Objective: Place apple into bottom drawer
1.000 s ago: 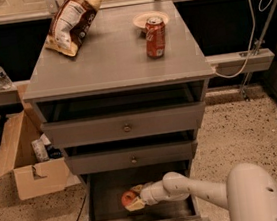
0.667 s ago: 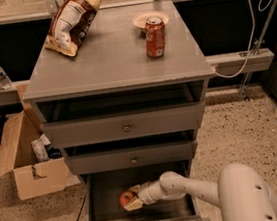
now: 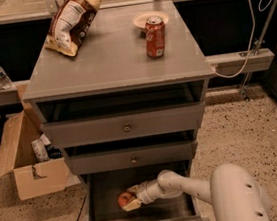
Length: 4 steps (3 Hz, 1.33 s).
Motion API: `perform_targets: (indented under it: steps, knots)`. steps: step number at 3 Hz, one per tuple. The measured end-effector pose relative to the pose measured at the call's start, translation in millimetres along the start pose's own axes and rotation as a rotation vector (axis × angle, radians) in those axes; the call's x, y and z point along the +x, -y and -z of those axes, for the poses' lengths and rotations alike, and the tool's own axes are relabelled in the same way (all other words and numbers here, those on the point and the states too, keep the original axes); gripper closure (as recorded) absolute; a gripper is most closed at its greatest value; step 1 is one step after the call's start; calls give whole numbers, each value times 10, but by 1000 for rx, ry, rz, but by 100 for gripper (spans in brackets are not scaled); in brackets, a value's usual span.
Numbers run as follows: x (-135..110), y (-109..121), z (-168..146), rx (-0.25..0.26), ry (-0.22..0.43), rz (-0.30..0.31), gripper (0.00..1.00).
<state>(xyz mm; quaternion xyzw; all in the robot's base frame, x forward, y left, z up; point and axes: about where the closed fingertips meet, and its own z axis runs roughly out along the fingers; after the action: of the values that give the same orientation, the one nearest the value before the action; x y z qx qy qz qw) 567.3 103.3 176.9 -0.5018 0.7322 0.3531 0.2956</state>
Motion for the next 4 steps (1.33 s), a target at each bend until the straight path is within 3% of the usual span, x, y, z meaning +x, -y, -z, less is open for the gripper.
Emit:
perform_targets:
  steps: [1, 3, 4]
  knots:
    - [10, 3, -19, -8, -1, -1, 0]
    - [82, 35, 175, 26, 6, -18, 0]
    - [71, 64, 610, 85, 41, -24, 0]
